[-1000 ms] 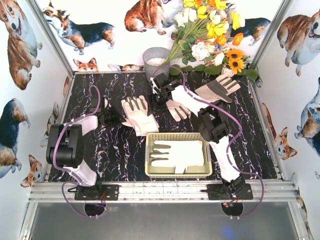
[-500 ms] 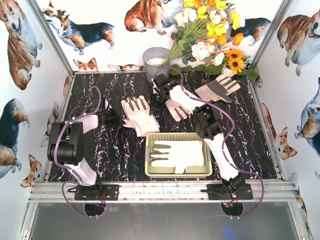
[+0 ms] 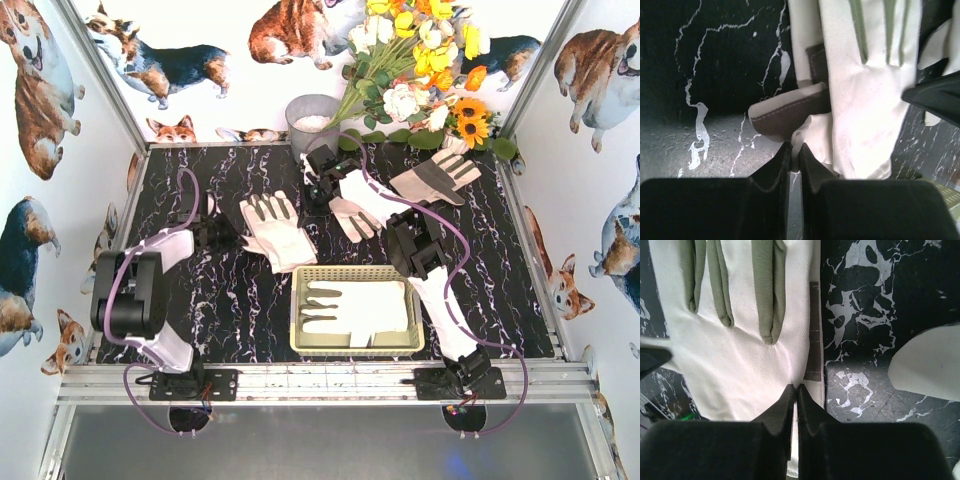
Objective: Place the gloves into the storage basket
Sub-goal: Adjust the glove on the glove.
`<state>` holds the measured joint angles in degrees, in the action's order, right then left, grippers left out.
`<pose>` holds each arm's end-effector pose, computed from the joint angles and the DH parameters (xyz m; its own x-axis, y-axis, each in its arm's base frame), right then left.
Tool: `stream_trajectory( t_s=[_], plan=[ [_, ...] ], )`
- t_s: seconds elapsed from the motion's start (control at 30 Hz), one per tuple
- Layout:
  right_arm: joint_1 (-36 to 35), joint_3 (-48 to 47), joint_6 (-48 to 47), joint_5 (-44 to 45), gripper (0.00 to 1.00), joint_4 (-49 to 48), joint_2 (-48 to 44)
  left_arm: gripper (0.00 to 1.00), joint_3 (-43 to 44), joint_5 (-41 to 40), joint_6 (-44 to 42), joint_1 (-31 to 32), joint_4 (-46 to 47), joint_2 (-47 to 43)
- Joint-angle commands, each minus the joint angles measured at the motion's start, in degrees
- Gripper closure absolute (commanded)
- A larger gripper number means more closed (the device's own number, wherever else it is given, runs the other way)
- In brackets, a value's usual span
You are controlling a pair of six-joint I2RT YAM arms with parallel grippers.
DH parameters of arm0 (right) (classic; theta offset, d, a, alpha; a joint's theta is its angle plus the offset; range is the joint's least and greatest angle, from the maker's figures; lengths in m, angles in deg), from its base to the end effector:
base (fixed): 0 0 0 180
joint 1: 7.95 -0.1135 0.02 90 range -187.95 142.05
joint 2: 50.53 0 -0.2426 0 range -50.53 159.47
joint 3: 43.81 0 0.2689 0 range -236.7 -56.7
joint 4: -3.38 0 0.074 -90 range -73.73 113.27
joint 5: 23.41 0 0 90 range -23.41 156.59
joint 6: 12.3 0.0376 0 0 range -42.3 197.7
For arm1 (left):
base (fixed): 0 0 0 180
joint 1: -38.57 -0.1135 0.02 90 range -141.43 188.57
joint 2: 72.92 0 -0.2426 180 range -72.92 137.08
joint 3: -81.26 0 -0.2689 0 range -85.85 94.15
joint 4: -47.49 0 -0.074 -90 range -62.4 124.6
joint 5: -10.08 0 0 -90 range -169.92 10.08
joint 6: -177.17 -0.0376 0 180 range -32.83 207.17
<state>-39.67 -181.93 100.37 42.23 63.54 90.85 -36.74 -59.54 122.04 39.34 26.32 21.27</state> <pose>0.4397 0.2900 0.1528 -0.9471 -0.1726 -0.2707 -0.2936 0.8067 0.5128 0.3303 -0.0175 0.1245 -0.7843 -0.5254 -0.3299 -0.2779 0.7729 -0.5705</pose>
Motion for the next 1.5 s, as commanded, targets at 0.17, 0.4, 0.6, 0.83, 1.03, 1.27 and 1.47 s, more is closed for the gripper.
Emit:
stream_trajectory(
  t_s=[0.17, 0.4, 0.6, 0.83, 1.03, 1.27, 1.47],
  plan=[
    [0.08, 1.80, -3.17, 1.67, 1.00, -6.66, -7.96, 1.00, -1.05, -5.93, -1.29, -0.73, 2.36, -8.02],
    [0.08, 0.06, -3.82, 2.81, 1.00, -9.84, -7.15, 1.00, -1.11, -8.22, -1.25, -0.69, 2.82, -7.92],
    [0.18, -2.70, -4.59, 4.28, 1.00, -8.25, -5.14, 1.00, -1.25, -7.90, -0.83, -0.73, 3.98, -5.90],
    [0.52, -3.29, -4.60, 6.02, 1.00, -7.91, -4.35, 1.00, -1.78, -7.11, 0.20, -0.77, 6.34, -3.43],
    [0.52, -4.37, -4.54, 5.24, 1.00, -6.40, -2.58, 1.00, -1.55, -6.21, 0.30, -0.71, 6.89, -0.99],
    [0.61, -4.56, -4.81, 5.55, 1.00, -5.12, -1.78, 1.00, -2.59, -5.97, 1.12, -0.69, 7.65, 0.03],
    [0.60, -4.80, -5.03, 5.45, 1.00, -4.56, -0.88, 1.00, -3.47, -6.30, 1.20, -0.76, 7.42, 1.60]
  ],
)
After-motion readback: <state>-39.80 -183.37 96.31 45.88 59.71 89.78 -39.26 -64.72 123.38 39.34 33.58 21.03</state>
